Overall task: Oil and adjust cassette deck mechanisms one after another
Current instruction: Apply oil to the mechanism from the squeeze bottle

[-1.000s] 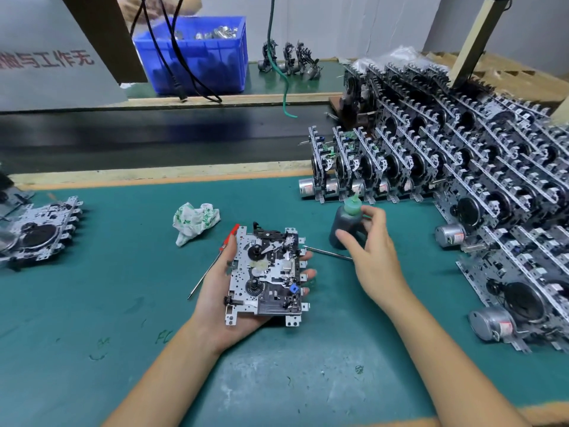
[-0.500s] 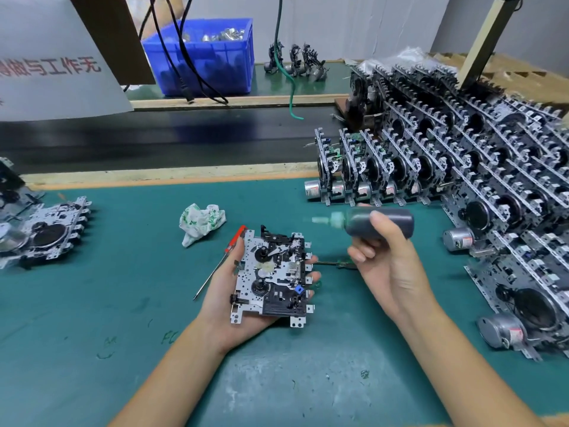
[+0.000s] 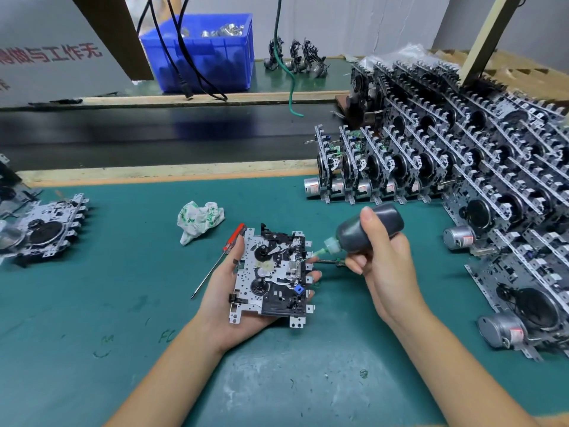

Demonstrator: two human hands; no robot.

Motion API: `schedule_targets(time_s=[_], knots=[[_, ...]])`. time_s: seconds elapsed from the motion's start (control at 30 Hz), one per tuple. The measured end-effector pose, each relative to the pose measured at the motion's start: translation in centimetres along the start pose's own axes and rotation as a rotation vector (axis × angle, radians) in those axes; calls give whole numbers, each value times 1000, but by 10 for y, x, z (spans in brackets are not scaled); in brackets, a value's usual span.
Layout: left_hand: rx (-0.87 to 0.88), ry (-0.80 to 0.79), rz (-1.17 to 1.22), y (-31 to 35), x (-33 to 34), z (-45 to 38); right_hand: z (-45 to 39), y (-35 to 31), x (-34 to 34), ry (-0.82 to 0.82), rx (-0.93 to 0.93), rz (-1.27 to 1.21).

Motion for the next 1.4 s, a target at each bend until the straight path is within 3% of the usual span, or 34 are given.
schedule_targets(time_s=[0.87,1.13,1.4], knots=[[7,-23,-18,1,-2,-1,1,1,0,-10,-36,53],[18,8,-31,2,-4,-2,-5,-4,-9,38,10,-29],[28,-27,-48,3,0,-1,-13,-6,-17,-85,-110,439]])
Point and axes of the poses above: each hand's wrist, its own z-axis away from the middle knuckle, its own x-axis out of the palm, y = z × x, the point moved 8 cm from there along -z, towards the middle knuckle, and after that the axes turned 13 degrees about -x, right-handed, at the moved point
